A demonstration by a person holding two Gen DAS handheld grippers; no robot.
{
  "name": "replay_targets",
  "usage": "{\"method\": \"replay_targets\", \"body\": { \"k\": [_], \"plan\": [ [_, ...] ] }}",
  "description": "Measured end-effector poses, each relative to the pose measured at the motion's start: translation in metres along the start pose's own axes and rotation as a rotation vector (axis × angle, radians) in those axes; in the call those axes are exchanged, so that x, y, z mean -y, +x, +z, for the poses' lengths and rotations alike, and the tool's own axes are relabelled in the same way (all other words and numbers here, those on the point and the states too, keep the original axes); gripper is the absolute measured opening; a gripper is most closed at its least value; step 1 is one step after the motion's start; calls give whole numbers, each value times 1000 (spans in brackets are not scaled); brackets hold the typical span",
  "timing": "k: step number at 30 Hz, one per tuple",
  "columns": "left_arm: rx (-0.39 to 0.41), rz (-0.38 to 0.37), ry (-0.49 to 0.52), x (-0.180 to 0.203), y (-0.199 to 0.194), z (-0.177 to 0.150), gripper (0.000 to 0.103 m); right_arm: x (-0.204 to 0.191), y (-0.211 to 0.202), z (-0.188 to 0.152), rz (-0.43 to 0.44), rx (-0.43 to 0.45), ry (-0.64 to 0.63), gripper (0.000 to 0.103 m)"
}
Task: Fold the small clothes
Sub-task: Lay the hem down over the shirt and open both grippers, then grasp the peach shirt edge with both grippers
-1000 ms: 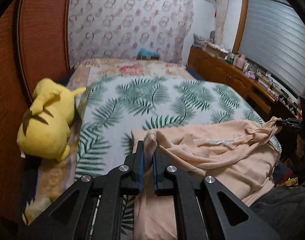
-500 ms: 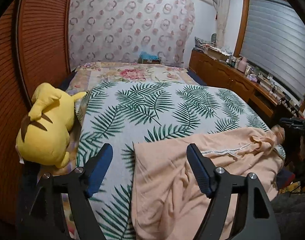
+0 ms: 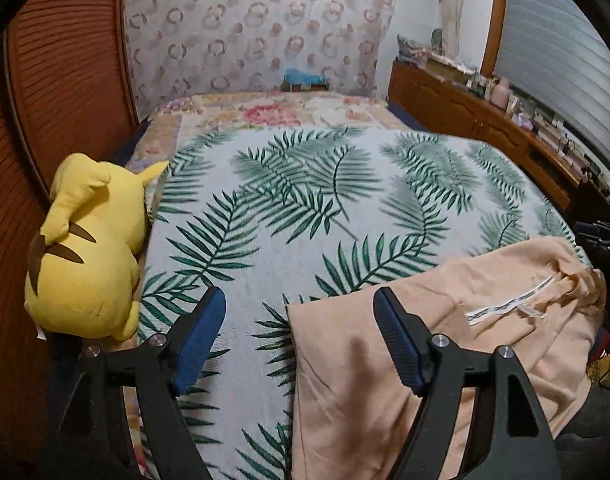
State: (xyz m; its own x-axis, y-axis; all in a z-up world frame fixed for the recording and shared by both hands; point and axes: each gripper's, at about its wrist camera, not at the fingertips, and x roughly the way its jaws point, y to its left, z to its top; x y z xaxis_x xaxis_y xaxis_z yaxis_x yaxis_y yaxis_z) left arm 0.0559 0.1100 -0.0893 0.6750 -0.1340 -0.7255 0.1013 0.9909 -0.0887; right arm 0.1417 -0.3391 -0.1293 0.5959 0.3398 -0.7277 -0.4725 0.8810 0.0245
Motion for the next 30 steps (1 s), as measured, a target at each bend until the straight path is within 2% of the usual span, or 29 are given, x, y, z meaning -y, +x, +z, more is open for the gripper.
{"method": "replay_targets", "body": {
  "k": [8, 17, 24, 26, 28, 29, 30],
  "plan": [
    [-104, -33, 19, 1, 25, -10, 77, -2, 23, 0, 19, -55, -2, 54],
    [-108, -26, 40, 5, 26, -9, 77, 6, 40, -2, -5, -85, -6, 55],
    [-111, -72, 46, 9, 27, -8, 77, -2, 43, -4, 24, -84, -50, 53],
    [-112, -91, 51, 9, 26, -7, 70, -3, 42, -5, 30, -78, -61, 48],
    [-113, -100, 59, 11, 24, -7, 58, -3, 43, -5, 33, -77, -61, 43],
    [-111, -100, 61, 12, 24, -8, 54, -3, 43, -5, 36, -75, -61, 37],
    [-107, -101, 65, 14, 23, -8, 42, -4, 43, -6, 40, -73, -61, 31]
  ]
}}
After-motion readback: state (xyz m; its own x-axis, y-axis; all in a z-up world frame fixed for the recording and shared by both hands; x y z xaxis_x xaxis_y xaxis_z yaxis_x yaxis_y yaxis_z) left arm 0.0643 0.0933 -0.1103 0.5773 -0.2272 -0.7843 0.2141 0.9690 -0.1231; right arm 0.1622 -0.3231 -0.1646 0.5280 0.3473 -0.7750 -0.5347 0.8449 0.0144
